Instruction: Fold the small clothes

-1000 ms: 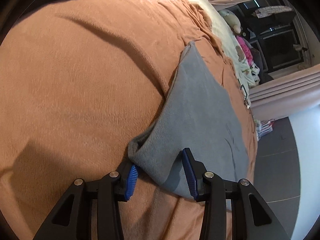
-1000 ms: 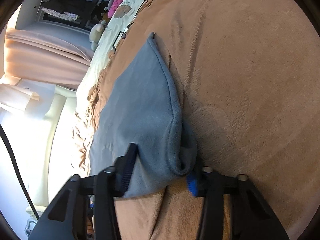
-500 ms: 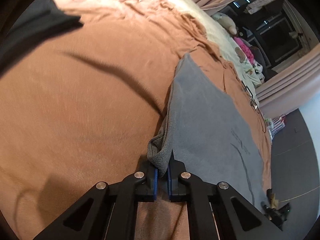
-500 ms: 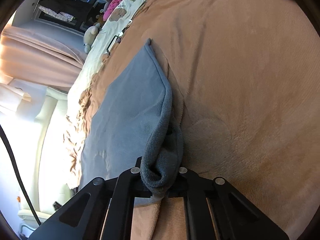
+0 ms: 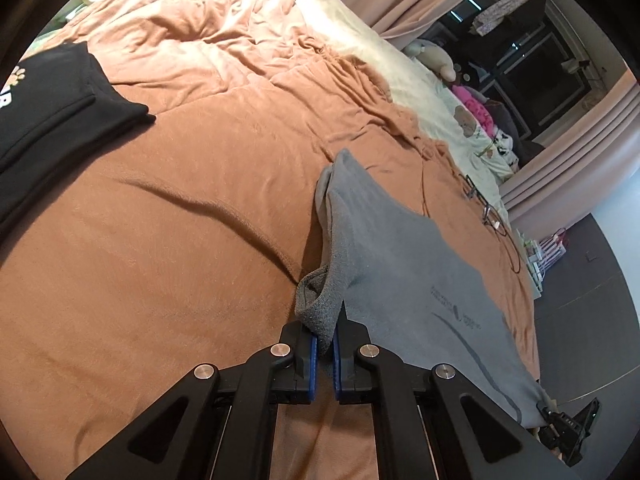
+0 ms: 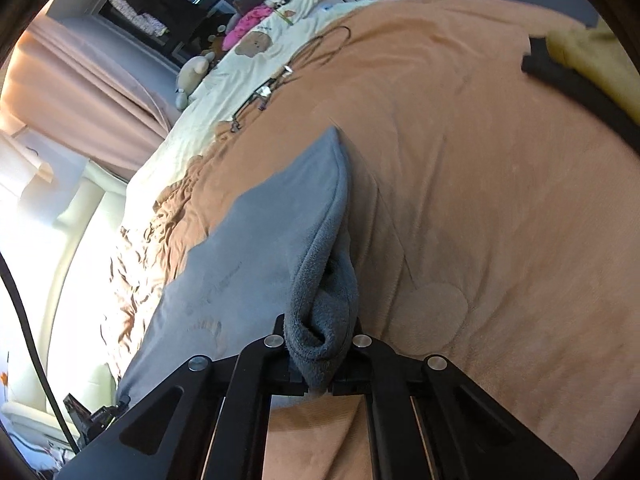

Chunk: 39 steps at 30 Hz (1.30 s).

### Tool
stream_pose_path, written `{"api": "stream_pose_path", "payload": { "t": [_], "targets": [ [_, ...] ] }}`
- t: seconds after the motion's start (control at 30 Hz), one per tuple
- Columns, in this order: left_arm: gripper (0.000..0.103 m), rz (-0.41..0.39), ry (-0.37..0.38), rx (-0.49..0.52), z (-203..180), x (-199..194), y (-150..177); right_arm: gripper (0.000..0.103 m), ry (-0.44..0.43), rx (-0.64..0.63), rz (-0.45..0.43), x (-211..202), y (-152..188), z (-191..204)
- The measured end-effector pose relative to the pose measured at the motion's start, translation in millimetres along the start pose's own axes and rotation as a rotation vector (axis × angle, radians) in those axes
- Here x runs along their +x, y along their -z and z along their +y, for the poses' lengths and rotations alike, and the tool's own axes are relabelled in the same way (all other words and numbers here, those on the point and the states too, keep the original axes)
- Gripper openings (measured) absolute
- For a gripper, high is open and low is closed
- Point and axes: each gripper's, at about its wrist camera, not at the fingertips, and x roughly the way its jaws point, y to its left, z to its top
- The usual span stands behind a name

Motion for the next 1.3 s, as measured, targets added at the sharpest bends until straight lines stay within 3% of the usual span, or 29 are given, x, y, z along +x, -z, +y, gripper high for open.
{"api": "stream_pose_path", "payload": {
  "t": [0.67,1.3],
  "targets": [
    [0.005,0.022,0.101,-0.016,29.7,-67.3,52.3,0.001,-0.014,-0.046,0.015,-60.2,34.1,-15.7],
    [0.005,0.044,0.137,-0.03,64.7,-102.7,109.5,0.001,-0.005,-0.037,0.033,-98.5,84.1,-34.1]
  ]
}}
